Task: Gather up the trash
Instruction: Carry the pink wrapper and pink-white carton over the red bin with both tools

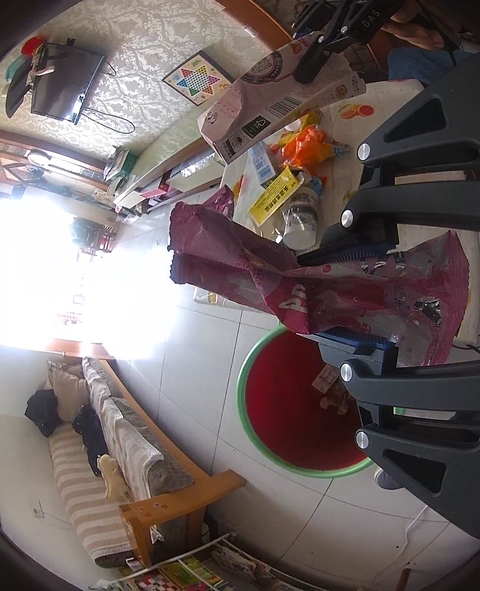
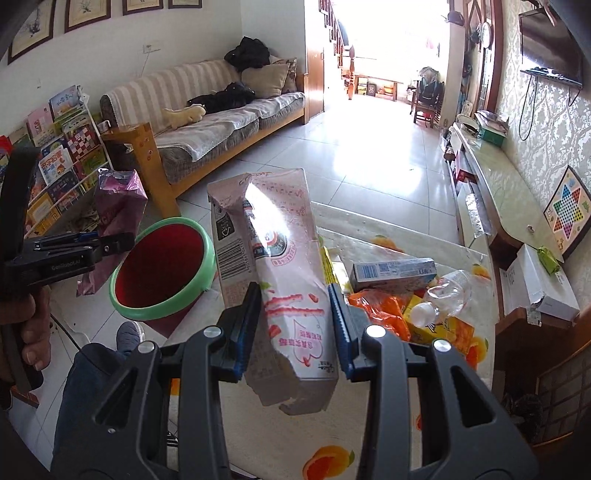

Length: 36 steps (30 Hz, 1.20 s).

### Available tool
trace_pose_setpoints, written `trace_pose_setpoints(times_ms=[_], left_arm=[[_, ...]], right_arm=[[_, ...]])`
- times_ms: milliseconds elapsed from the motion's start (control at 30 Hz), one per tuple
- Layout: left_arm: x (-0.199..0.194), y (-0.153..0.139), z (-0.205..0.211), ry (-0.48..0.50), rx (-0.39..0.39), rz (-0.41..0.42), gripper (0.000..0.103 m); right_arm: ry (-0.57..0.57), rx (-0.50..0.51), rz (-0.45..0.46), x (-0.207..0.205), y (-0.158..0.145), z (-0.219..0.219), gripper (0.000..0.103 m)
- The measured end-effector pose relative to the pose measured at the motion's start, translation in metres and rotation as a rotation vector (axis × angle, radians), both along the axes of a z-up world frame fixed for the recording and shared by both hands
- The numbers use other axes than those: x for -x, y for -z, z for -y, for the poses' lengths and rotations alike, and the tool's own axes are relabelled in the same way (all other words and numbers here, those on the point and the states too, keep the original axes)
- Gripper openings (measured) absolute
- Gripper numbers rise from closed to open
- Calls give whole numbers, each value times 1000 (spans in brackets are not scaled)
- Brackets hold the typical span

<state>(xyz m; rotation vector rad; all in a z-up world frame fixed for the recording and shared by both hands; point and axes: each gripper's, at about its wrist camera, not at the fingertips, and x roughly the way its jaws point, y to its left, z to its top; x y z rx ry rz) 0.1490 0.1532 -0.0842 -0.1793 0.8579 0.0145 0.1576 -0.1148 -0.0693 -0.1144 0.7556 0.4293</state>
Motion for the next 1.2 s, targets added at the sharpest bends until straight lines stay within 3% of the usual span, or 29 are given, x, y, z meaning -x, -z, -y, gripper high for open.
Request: trace_pose_setpoints(times_ms=[333,667,700,800,833,1200], left_arm=[[-18,16,-64,-105,-36,-49,30],[-30,46,-101,-142,-37,-131,32],[-32,49,-102,-143,-39,-139,37],[-31,51,-106,-174,-49,-131,71],[-30,52,-108,-183,-48,-127,74],[-12,37,-123,-231,-73,-98,80]], right_arm=[[-77,-32,2,-18,1,-64,36],[-134,-45,-40,-40,16,-110,36],[-139,-47,-44,-41,18,-113,36],[-154,-47,-49,-45,20,-124,36],[-158,-46,-51,-47,20,-127,36],[-206,-65,-81,-53,28,-156,36]])
